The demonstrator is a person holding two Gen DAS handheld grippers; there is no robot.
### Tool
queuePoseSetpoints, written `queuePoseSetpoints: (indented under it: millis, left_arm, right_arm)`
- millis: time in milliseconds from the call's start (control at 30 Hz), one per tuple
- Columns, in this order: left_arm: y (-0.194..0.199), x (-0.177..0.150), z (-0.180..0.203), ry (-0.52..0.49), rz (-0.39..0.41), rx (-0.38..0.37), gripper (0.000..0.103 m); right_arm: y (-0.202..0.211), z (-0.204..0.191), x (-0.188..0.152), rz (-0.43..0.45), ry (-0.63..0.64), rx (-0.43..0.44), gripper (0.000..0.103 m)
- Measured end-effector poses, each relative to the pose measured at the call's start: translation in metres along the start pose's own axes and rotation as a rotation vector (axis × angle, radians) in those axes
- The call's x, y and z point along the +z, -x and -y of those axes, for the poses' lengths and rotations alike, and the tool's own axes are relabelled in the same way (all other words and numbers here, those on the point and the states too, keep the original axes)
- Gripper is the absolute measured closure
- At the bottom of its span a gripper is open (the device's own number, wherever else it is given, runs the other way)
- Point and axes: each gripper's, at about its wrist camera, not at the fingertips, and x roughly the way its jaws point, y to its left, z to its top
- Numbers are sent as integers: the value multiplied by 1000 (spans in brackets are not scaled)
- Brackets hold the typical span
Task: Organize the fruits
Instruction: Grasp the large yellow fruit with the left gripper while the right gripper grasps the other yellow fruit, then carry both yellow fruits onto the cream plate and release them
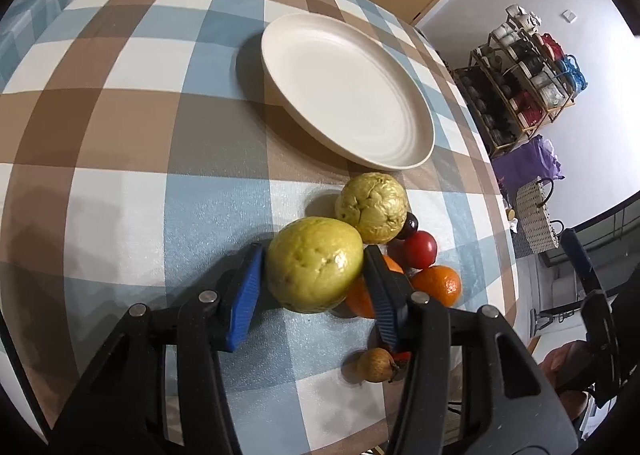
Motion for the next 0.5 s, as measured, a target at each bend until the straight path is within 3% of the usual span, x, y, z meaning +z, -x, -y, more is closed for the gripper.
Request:
queuePoseSetpoints:
  millis: [200,500]
  left_arm:
    - [28,-4,-1,3,81,-14,56]
    - [98,-5,5,-47,309,-35,56]
  right_arm:
    - [-5,3,-1,-15,-10,-2,0]
    - [-29,2,-3,-75,-31,3,0]
